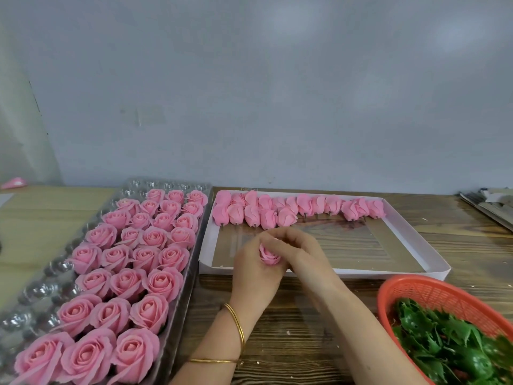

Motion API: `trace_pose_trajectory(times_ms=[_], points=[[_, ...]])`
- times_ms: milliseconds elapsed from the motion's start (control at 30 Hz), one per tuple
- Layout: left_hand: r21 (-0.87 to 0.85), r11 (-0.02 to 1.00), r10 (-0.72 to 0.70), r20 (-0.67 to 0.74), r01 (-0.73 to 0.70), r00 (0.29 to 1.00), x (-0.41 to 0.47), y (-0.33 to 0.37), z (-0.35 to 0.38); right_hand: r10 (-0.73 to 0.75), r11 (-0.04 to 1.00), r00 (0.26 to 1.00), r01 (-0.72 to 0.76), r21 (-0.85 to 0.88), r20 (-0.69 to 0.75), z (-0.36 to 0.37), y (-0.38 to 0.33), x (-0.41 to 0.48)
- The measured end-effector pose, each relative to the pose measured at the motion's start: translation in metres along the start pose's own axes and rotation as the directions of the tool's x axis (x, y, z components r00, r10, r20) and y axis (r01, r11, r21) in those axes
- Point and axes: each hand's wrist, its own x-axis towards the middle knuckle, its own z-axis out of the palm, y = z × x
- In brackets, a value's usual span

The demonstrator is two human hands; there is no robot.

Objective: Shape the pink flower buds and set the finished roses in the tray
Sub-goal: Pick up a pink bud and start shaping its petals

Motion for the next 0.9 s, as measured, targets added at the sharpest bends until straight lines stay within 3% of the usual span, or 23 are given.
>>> trace_pose_trajectory(times_ms=[133,333,567,667,800,900], points=[[0.029,0.999,0.023,-0.036,-0.022,0.999,0.002,-0.001,-0.005,0.041,0.997,0.997,-0.044,0.065,0.06,-0.001,0.001,0.001],[0.008,1.0,-0.012,0.037,0.011,0.999,0.0,0.001,-0.003,0.002,0.98,0.999,-0.011,0.199,0.044,-0.005,0.008,0.0],[0.033,0.999,0.006,0.043,-0.007,0.999,-0.003,0.004,-0.003,-0.109,0.994,0.993,0.109,0.002,-0.036,-0.006,0.02,-0.004],[0.017,0.999,0.031,0.016,-0.031,0.999,-0.002,0.002,-0.002,-0.174,0.984,0.983,0.17,-0.06,-0.057,-0.005,0.021,-0.005],[0.08,0.992,0.107,-0.112,-0.098,0.988,-0.002,-0.002,0.001,-0.132,0.985,0.989,0.138,0.101,-0.067,-0.009,0.019,-0.006],[0.029,0.996,0.092,-0.182,-0.088,0.979,0.001,0.0,-0.001,-0.119,0.99,0.993,0.118,0.082,0.015,-0.015,0.019,-0.006]])
